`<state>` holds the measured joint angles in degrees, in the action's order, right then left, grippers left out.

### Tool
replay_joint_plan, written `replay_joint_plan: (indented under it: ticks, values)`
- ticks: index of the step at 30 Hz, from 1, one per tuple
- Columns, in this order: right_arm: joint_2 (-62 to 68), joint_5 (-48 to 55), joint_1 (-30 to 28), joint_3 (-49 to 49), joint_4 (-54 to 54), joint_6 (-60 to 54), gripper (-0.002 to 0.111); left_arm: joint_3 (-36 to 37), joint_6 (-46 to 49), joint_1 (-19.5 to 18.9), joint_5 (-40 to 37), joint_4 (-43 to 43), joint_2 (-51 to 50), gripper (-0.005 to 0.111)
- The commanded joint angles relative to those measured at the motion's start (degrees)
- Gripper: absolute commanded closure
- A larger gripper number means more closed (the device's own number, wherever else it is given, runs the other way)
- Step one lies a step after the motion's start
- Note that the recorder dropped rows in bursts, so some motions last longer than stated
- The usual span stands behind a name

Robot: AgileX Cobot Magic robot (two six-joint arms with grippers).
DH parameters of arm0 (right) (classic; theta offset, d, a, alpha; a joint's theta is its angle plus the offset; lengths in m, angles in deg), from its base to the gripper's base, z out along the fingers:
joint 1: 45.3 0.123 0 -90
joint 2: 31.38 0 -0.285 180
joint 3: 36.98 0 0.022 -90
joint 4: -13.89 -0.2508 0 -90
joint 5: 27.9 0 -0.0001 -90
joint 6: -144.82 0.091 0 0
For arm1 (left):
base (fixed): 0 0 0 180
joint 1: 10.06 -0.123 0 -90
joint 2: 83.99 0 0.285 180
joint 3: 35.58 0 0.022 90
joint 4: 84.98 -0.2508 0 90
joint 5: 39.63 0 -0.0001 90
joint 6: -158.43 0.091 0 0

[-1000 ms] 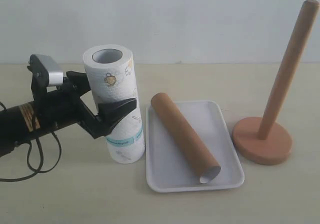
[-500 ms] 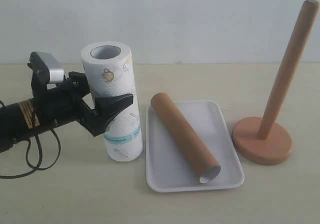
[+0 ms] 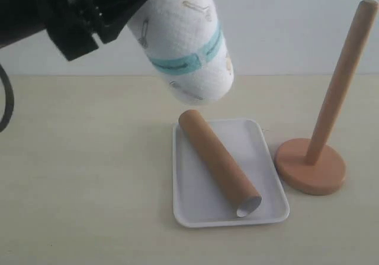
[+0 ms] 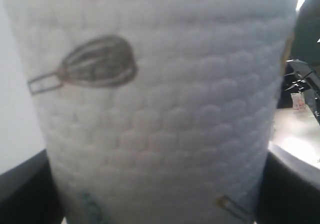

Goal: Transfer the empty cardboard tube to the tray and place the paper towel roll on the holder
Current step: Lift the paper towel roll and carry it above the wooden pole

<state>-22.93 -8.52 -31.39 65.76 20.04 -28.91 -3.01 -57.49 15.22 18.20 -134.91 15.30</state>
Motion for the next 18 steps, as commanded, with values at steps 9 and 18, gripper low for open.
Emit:
replay_joint_plan:
  ticks: [9,18]
  values:
    - [-0.2,-0.2,-0.2,0.0,0.4,0.1,0.107,-24.9,1.1,14.6,-10.2,4.7,-13.4,0.103]
    - [-0.2,-0.2,-0.2,0.0,0.4,0.2,0.107,-35.6,5.0,16.1,-10.3,8.4,-23.1,0.103]
